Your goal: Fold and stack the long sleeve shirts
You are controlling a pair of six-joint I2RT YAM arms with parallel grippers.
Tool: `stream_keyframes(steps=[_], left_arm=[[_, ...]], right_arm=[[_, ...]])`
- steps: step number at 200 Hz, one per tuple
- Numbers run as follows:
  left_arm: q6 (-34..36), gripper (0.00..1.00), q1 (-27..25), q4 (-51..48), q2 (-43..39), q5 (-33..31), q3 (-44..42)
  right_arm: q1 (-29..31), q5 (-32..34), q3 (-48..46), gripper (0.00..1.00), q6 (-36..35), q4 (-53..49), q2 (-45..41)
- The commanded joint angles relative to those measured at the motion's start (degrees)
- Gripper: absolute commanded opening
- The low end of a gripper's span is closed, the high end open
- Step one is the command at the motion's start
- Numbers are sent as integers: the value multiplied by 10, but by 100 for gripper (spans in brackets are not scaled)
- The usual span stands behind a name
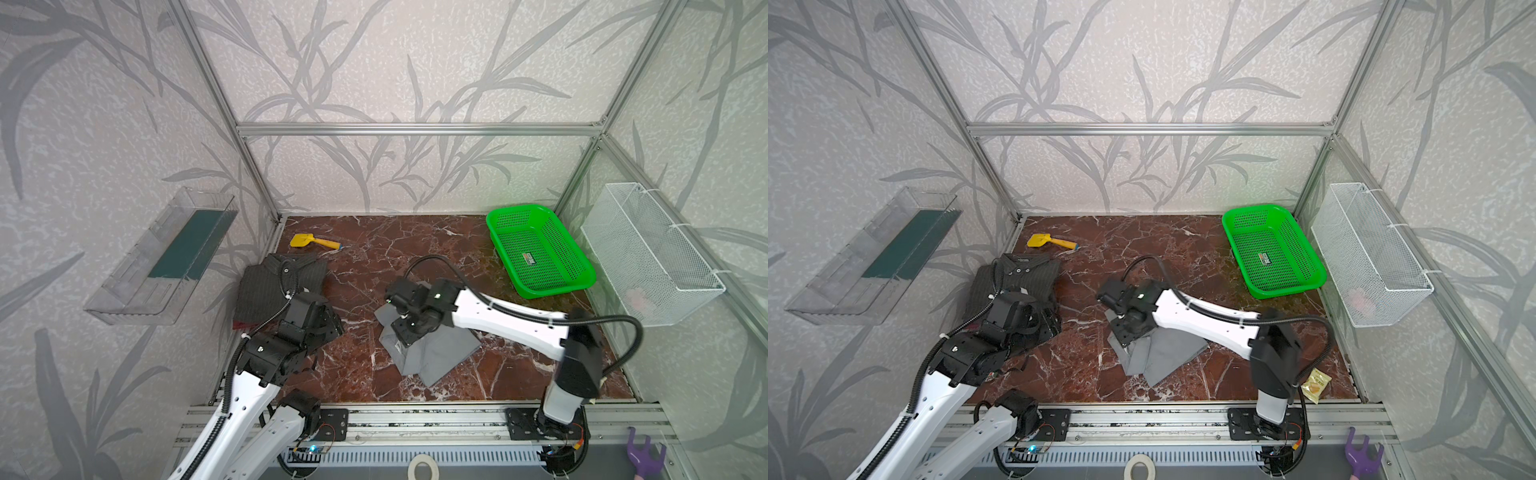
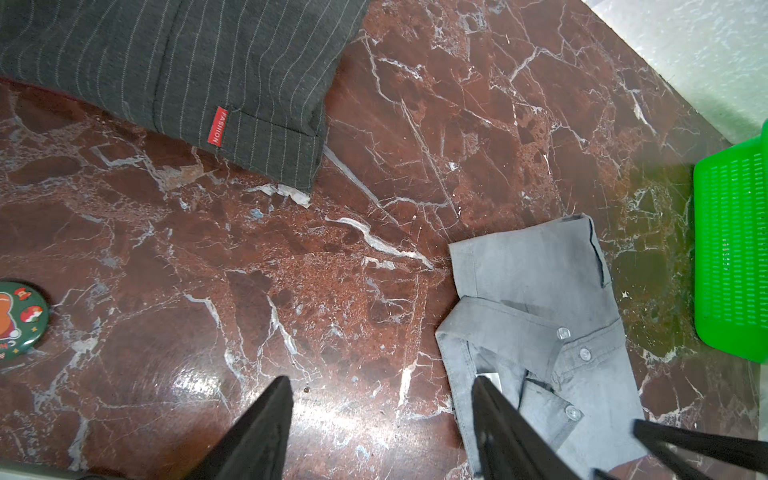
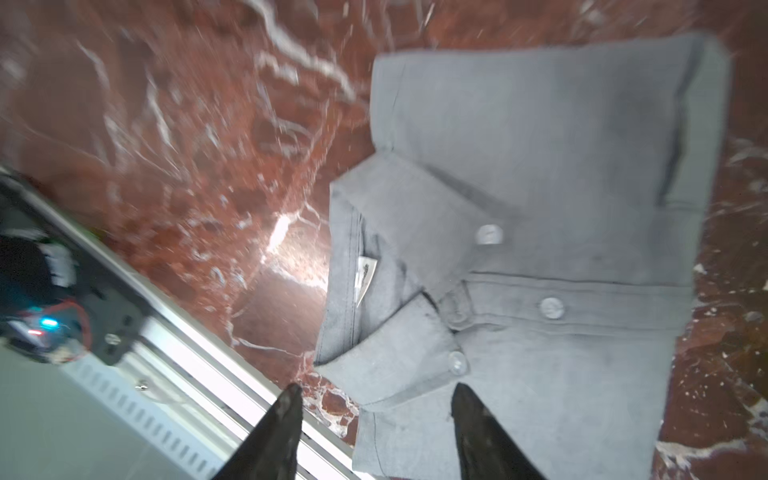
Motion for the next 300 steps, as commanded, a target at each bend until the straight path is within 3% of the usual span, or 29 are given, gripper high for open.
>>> stream_keyframes(steps=[1,27,56,108,125,153,188,207,231,255,276,300], left_arm=[[2,69,0,37,25,41,-30],[-2,69,-1,81,52,71,-55],[0,68,-3,121,84,101,-67],[15,68,-6,155,179,130,-46],[27,68,-7,152,199,122,-22],[42,68,-4,139,232,119,32],[71,68,9,97,286,124,112],[91,68,17,77,308,131,155],[115,68,20,52,317,121,206],[127,68,21,30,305,116,232],[123,69,21,21,275,110,215],[110,69,20,-2,244,118,176]], right_arm=[[-70,-18,-107,57,0,65,-97],[-186,-64,-233,52,0,106,-155],[-255,-72,-317,48,-19,151,-155],[-280,-130,-387,35,-7,193,-112],[-252,-148,-427,34,20,221,-134],[-153,-150,-487,33,102,272,-168],[18,-97,-501,31,246,352,-180],[109,-90,-462,31,305,446,-128],[167,-97,-335,34,272,474,-23],[174,-132,-252,39,252,500,44],[171,-136,-221,48,218,469,31],[141,-53,-230,56,152,348,-73]])
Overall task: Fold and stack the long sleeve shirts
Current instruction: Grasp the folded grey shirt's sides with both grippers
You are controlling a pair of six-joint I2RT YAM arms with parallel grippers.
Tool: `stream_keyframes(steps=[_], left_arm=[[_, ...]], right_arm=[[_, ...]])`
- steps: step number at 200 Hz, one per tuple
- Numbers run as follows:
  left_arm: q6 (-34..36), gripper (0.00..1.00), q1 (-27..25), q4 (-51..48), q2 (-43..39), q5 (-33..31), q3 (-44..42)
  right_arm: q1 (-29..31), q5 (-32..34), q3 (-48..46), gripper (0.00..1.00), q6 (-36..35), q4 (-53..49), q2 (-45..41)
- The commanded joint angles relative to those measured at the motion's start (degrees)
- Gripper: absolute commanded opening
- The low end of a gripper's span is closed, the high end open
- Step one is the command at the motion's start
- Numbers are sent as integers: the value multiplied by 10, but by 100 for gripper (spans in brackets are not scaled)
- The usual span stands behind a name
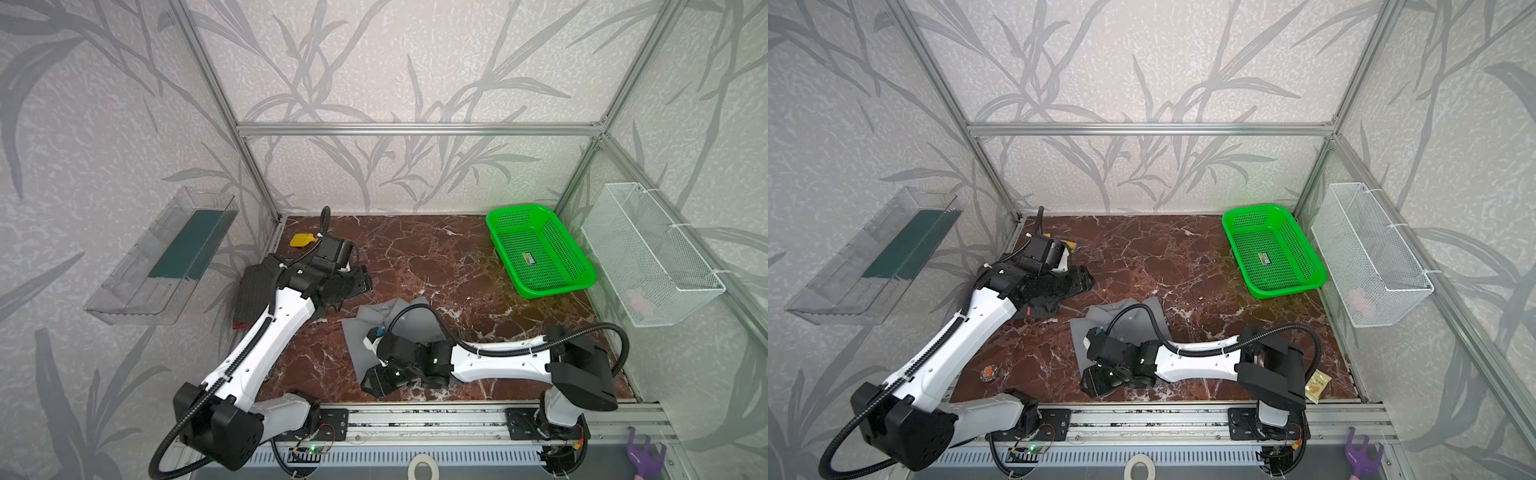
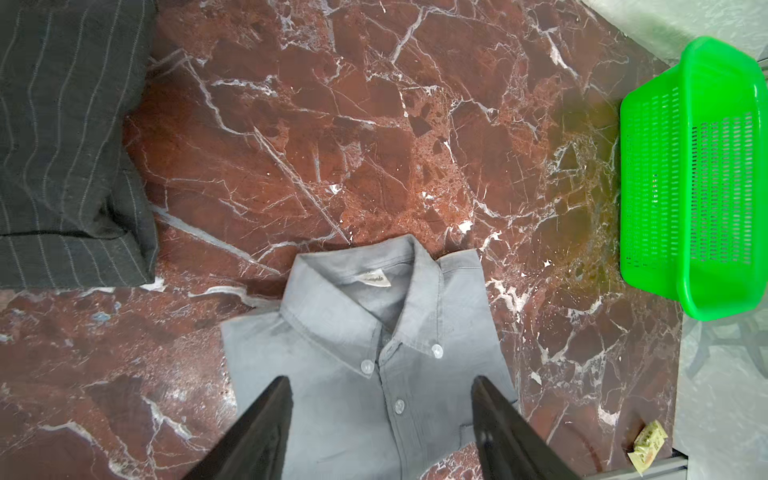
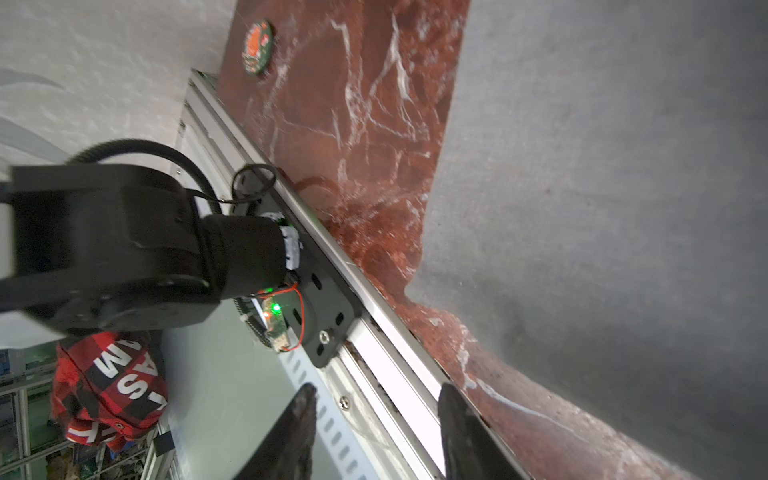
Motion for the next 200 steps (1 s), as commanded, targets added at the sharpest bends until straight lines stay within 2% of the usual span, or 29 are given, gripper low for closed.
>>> stream_keyframes(steps=[1,13,29,35,51,65,78,90,104,124,161,182,200], left_arm=[[2,70,2,-54,-34,-1,-34],[-9,71,0,-60,-48,14,-65],[-23,73,-5,-72,-62,27,-103],[-27,74,-8,-74,-66,29,-117],[-39,80,-18,-89,-72,27,-145],[-57,83,-30,-104,-72,30,-165],[-77,91,-50,-114,-75,21,-184],[-100,93,-72,-115,-84,8,-205],[-125,99,-89,-116,-97,-2,-233],[-148,99,-97,-91,-122,21,-279],[-174,99,-109,-25,-157,47,-339],[-181,99,-111,31,-142,77,-377],[-182,99,-114,61,-119,78,-394]], right_arm=[[-29,69,-4,56,-68,-108,-101],[-68,88,-38,61,-97,-138,-156],[-156,46,-83,62,-116,-167,-199],[-192,29,-99,63,-145,-166,-211],[-259,6,-126,65,-182,-172,-220],[-296,-14,-137,67,-212,-175,-208],[-321,-42,-148,67,-227,-164,-188],[-336,-71,-151,68,-239,-159,-164],[-342,-100,-152,68,-245,-148,-136],[-342,-128,-170,69,-238,-99,-111],[-342,-141,-178,70,-237,-63,-82],[-342,-135,-177,70,-240,-64,-74],[-342,-127,-181,70,-242,-61,-72]])
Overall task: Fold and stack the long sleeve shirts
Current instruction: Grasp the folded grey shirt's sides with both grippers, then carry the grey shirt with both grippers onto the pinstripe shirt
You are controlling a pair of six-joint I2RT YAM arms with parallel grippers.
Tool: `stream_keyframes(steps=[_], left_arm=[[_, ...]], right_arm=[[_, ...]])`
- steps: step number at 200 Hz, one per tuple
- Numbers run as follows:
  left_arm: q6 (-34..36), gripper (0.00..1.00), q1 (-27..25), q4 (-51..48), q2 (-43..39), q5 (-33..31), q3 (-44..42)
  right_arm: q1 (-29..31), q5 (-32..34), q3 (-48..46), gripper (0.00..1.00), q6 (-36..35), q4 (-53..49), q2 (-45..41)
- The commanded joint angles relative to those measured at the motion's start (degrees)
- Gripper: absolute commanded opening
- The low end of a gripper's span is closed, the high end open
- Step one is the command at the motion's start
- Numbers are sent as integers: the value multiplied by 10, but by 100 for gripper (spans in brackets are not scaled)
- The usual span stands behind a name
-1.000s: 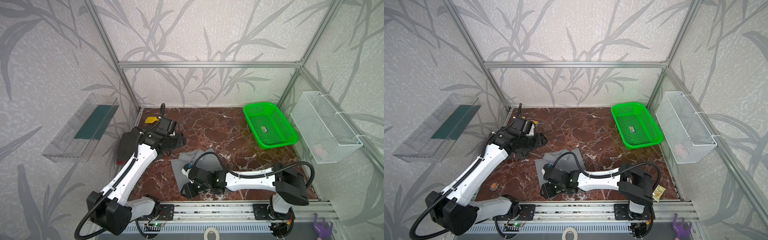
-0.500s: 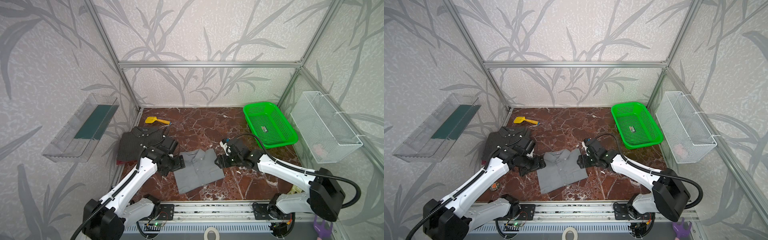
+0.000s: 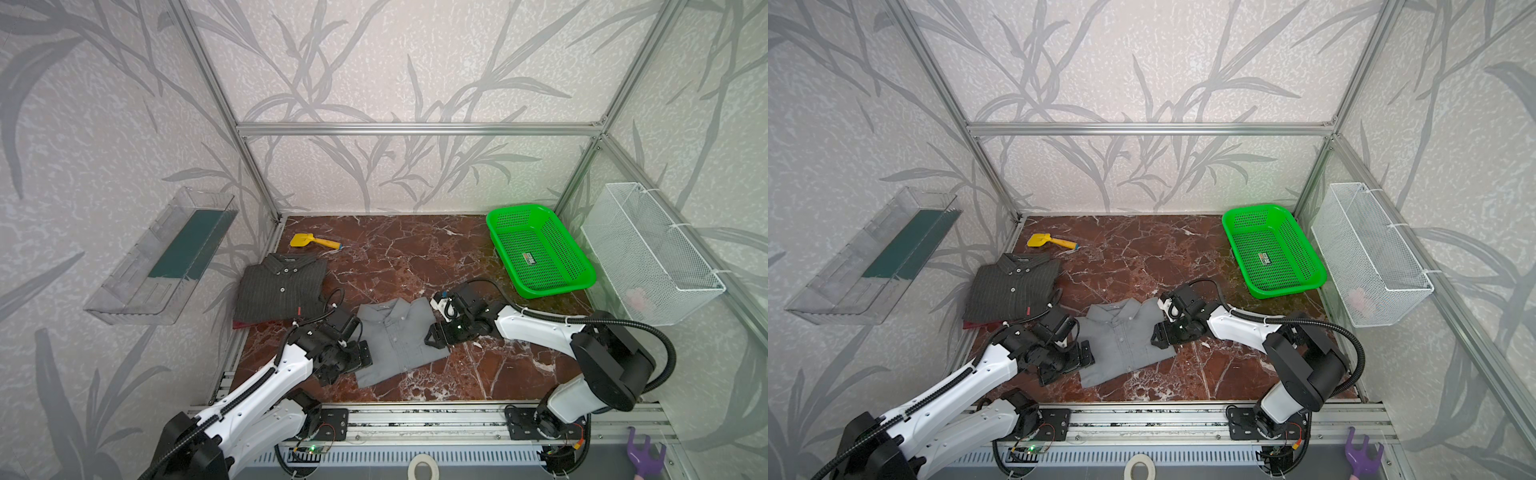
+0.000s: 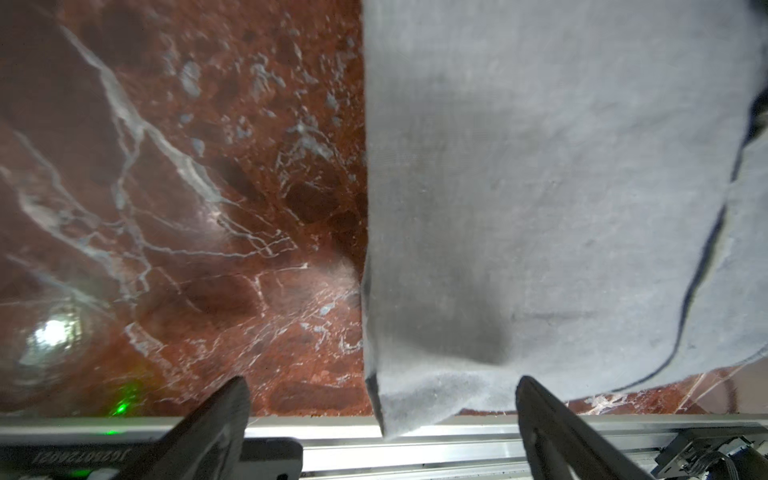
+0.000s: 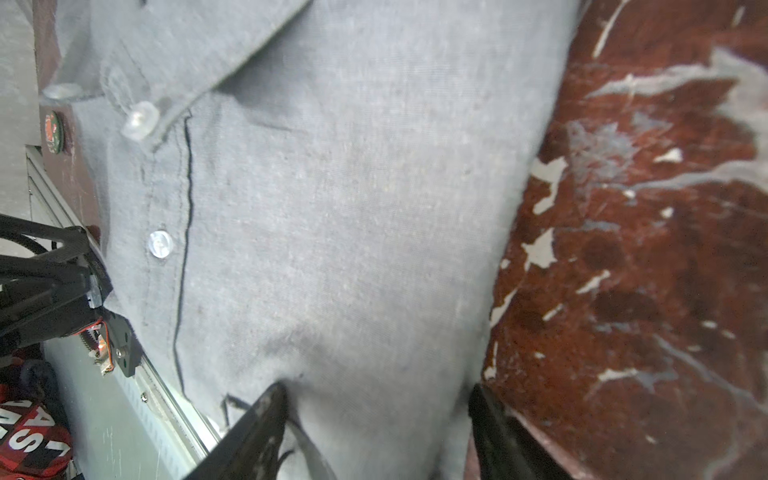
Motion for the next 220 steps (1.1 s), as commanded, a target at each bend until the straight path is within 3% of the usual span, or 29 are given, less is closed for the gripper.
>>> stream_keyframes(steps=[1,59,93,129,137,143,162,212,220], left_arm=[[-18,99,-4,61,23,20,-22],[2,96,-4,140,64,11,-43],[1,79,-4,185,96,24,-60],[2,42,-2,217,121,24,-74],[6,23,-3,214,119,20,-71],[6,0,-2,208,116,14,-68],[7,0,1,181,111,-15,-51],[36,0,41,134,100,-46,43],[45,0,55,117,102,-49,67]], right_arm=[[-1,-4,-11,70,-10,16,6],[-1,-17,-16,69,0,37,32],[0,-26,-21,67,8,52,47],[7,-38,-31,59,19,75,64],[11,-41,-33,56,21,82,67],[14,-41,-33,54,22,84,71],[23,-41,-37,43,31,100,77],[78,-31,1,0,80,163,108],[84,-24,14,0,90,172,107]])
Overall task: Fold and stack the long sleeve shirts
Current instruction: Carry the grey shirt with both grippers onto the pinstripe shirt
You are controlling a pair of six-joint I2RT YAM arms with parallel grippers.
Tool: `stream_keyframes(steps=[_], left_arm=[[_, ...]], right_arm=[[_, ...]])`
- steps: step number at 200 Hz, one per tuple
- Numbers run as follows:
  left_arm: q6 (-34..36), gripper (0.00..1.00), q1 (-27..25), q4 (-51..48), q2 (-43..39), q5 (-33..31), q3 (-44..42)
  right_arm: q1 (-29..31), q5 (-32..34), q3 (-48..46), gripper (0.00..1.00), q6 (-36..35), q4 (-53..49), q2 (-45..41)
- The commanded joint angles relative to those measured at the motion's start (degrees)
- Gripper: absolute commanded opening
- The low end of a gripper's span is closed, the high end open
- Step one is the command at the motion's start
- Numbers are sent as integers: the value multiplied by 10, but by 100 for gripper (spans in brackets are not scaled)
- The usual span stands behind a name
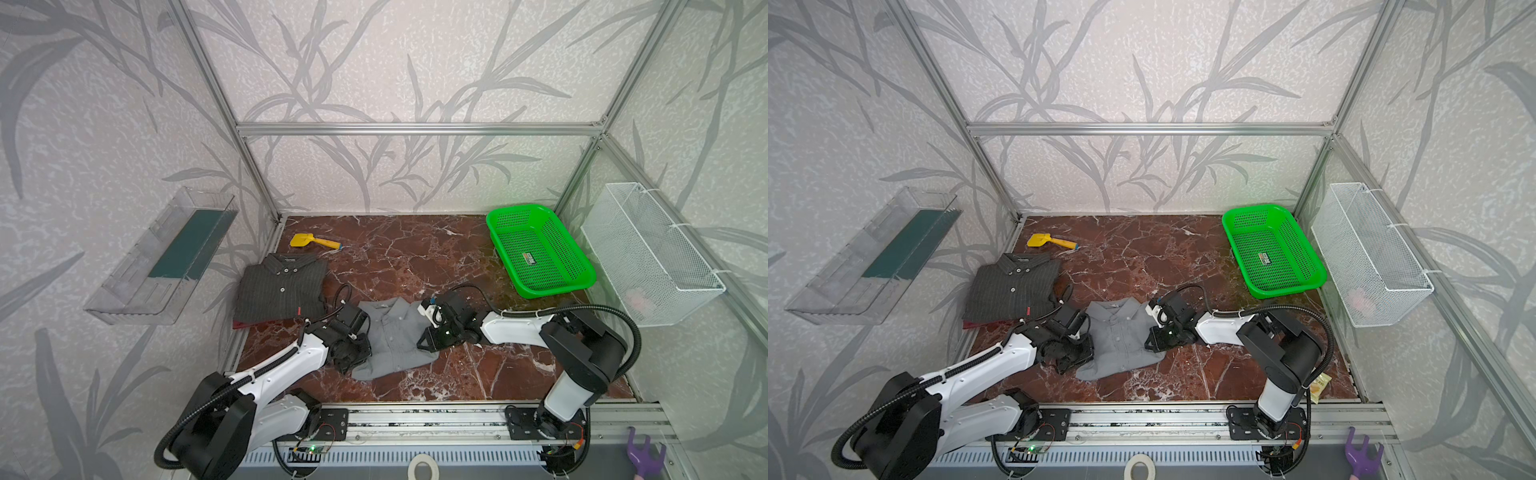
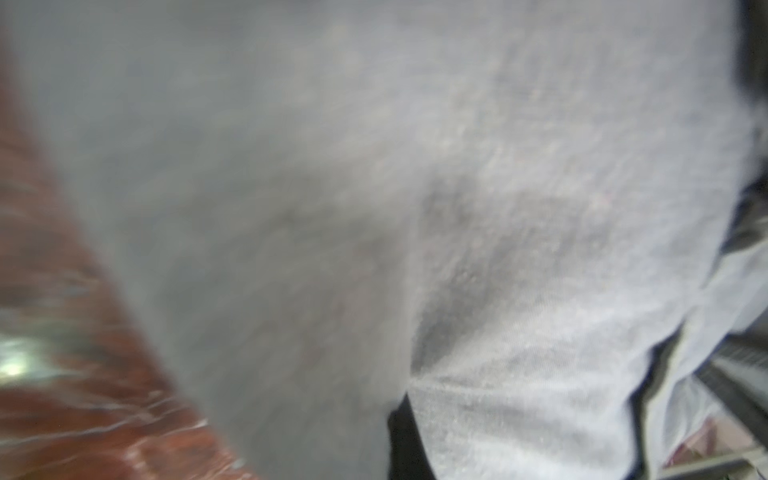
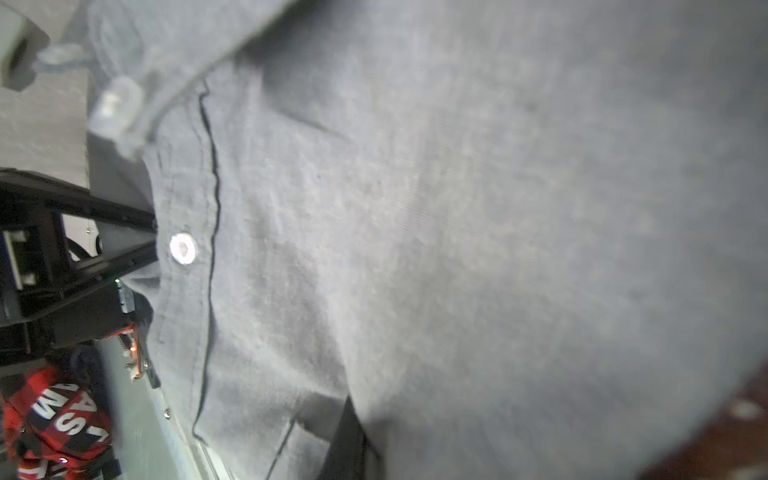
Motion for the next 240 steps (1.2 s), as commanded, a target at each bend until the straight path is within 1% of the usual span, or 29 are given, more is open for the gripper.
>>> stream_keyframes(steps=[1,15,22,24,29,62,80,90,96,104,115,121,133,142,159,173,180,192,195,203,215,232,240], left_arm=[[29,0,29,-41,-3,-32,72],[46,0,55,-73,0,-36,120],[58,0,67,-92,2,-42,146],[62,0,71,-97,2,-44,155],[70,0,79,-111,3,-52,175],[117,0,158,-190,13,-84,292],[136,0,209,-203,16,-105,335],[143,0,238,-203,19,-105,352],[147,0,253,-197,19,-112,356],[144,0,270,-186,15,-139,354],[157,0,292,-145,6,-159,338],[150,0,306,-127,4,-166,329],[151,0,337,-80,5,-146,313],[147,0,354,-64,14,-162,309],[150,0,398,-41,34,-172,306],[152,0,436,-21,44,-161,305],[153,0,451,-13,49,-166,305],[162,0,471,17,55,-159,300],[163,0,475,23,58,-160,299],[162,0,483,35,64,-160,298],[161,0,495,55,77,-143,296],[162,0,504,62,100,-143,299],[159,0,513,59,114,-138,302]], right_arm=[[26,20,26,0,30,11,18],[32,19,50,0,46,42,19],[36,22,70,0,46,49,19],[37,22,76,0,59,50,20],[41,23,94,0,62,53,24],[71,36,246,0,59,43,66],[82,45,328,0,62,50,102],[88,51,370,0,68,57,126],[90,52,394,0,70,60,140],[94,51,432,0,71,58,160],[98,58,483,0,64,45,189],[99,62,509,0,58,39,206],[100,66,556,0,57,37,240],[100,67,589,0,55,37,268],[101,58,651,0,54,34,318],[102,43,698,0,54,42,358],[102,34,724,0,54,43,376],[103,25,770,0,54,40,411],[104,23,780,0,37,40,418],[108,23,812,0,22,32,438],[112,23,871,0,5,6,473],[116,24,980,0,-10,-59,535],[116,21,1021,0,-9,-72,562]])
